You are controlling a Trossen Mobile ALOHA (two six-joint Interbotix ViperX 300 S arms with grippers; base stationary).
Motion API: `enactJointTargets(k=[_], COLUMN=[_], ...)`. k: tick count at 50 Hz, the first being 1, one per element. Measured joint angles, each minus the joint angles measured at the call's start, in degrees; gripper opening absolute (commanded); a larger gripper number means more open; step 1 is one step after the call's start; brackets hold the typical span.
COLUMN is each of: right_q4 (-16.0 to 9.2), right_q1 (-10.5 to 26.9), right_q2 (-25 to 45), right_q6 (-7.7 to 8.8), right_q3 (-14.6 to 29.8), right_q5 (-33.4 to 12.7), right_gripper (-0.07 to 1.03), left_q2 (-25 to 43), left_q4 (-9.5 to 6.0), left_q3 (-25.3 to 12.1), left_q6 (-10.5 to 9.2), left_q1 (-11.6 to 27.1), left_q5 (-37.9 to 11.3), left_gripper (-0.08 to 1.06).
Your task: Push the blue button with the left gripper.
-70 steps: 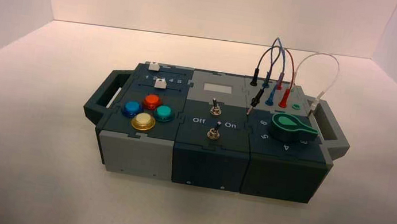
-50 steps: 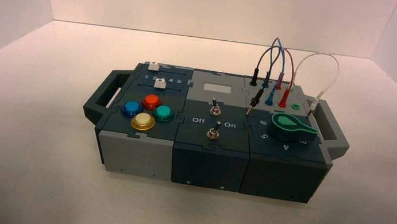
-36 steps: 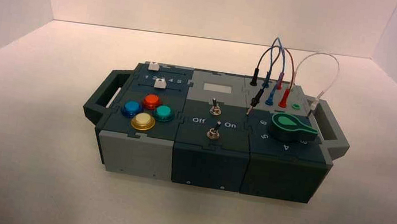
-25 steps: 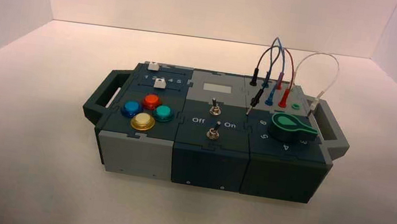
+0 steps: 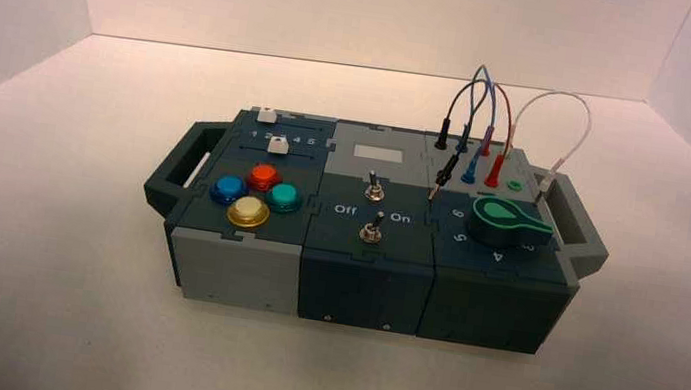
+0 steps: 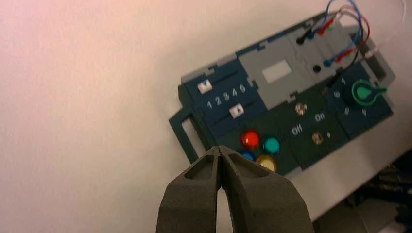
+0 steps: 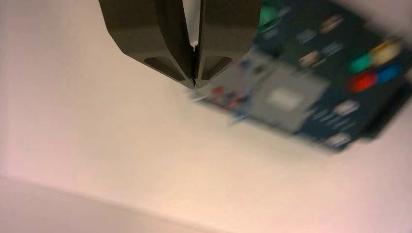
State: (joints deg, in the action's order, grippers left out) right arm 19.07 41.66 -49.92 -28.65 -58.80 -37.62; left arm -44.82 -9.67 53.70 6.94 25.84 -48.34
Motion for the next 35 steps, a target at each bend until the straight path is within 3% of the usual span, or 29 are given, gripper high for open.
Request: enactJointTargets(k=[9,16,35], right_q4=[-3.8,-5.0,-7.2], right_q1=[6.2,6.4,7.6], right_q2=[4.6,6.7,11.0], right_q6=[0.00,0.00,0.09], right_q3=[0.0,0.1,0.1], right_q5=[0.1,0.9,4.6], right_gripper=[-0.02,-0.02,-0.02], left_q2=[-0.3,0.8,10.4], left_q4=[0.79,0.97,0.62], left_q3=[0.0,0.5,1.7], left_q6=[0.62,1.32,1.58], left_q1=[0.1,0.8,9.0], left_q5=[-2.5,-3.1,-0.3], left_gripper=[-0.03,-0.03,-0.03])
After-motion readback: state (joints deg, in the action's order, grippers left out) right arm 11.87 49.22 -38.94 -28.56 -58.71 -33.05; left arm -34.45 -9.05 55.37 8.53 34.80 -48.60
